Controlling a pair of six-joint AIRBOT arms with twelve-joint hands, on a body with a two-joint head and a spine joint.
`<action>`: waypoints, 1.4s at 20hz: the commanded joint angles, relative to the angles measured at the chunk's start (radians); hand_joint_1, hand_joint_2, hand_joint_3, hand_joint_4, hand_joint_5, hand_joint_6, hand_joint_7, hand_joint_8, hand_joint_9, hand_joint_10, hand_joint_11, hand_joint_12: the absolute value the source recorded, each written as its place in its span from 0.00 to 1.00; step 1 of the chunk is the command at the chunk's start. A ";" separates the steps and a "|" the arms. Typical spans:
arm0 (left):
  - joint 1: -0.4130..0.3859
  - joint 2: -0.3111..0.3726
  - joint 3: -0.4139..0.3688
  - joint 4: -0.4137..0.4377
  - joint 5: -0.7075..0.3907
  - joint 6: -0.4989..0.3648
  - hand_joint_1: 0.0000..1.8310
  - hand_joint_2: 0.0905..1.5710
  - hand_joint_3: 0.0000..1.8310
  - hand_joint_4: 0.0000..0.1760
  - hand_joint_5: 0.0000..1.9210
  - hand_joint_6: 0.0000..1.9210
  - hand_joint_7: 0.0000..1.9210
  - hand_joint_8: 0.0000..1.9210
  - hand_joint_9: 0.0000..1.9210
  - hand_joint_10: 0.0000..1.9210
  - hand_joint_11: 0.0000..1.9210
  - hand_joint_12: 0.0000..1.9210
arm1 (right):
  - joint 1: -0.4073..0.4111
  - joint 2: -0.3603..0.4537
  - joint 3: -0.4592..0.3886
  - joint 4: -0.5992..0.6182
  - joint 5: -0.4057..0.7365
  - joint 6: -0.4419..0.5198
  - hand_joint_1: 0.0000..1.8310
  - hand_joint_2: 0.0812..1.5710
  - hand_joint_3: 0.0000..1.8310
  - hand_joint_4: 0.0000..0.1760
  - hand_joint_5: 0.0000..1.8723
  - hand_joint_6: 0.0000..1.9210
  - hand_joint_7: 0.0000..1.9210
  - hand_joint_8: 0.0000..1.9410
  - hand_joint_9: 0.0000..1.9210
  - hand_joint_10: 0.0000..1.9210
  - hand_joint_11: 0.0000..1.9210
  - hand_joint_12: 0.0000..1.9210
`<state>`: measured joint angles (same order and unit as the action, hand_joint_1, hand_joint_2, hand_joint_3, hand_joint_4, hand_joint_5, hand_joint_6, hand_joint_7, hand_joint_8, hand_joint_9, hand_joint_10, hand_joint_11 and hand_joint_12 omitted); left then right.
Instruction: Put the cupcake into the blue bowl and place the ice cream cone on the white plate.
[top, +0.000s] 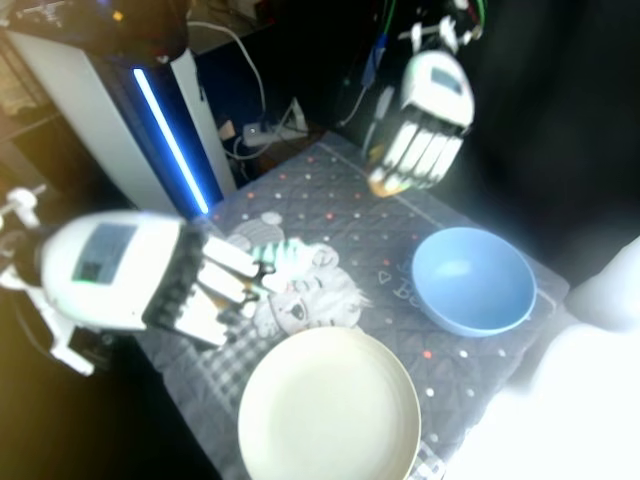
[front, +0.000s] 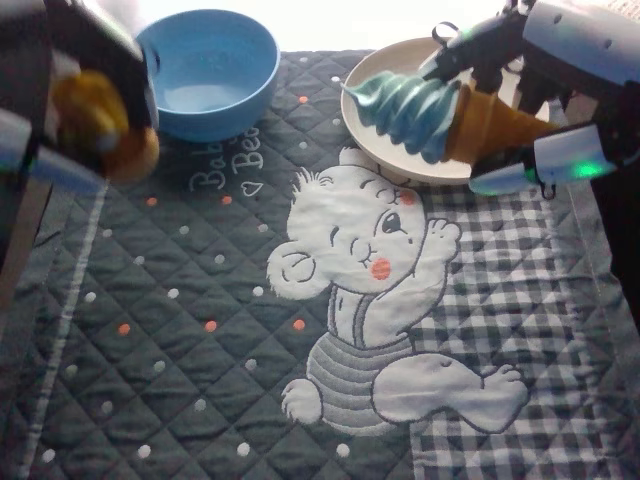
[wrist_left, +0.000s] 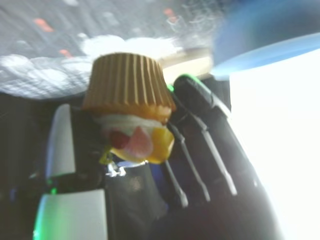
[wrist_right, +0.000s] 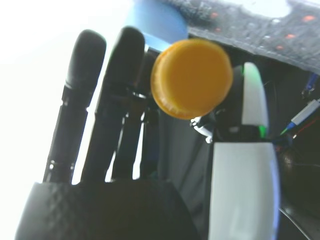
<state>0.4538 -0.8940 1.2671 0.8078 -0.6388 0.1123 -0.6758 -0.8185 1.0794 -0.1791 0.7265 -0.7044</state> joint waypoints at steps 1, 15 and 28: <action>-0.029 -0.008 0.007 -0.057 -0.080 0.002 0.76 0.65 0.00 0.00 0.53 0.42 0.58 0.37 0.55 0.53 0.45 0.52 | 0.017 -0.003 0.018 0.047 0.113 -0.006 0.68 0.70 0.00 0.00 0.44 0.64 0.60 0.36 0.77 0.01 0.58 0.47; -0.228 -0.232 0.260 -0.045 0.167 0.027 0.76 0.64 0.00 0.00 0.54 0.45 0.64 0.22 0.57 0.49 0.50 0.45 | 0.235 -0.173 0.285 0.085 -0.118 -0.019 0.69 0.69 0.00 0.00 0.46 0.55 0.61 0.40 0.78 0.00 0.65 0.35; -0.246 -0.432 0.448 -0.031 0.355 -0.001 0.76 0.66 0.00 0.00 0.53 0.46 0.55 0.39 0.55 0.52 0.45 0.50 | 0.267 -0.286 0.412 0.114 -0.246 -0.019 0.69 0.68 0.00 0.00 0.47 0.54 0.63 0.35 0.81 0.00 0.69 0.35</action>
<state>0.2264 -1.3308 1.7077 0.7948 -0.2249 0.1150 -0.4282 -1.1057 1.4857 -0.0818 0.3626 -0.7296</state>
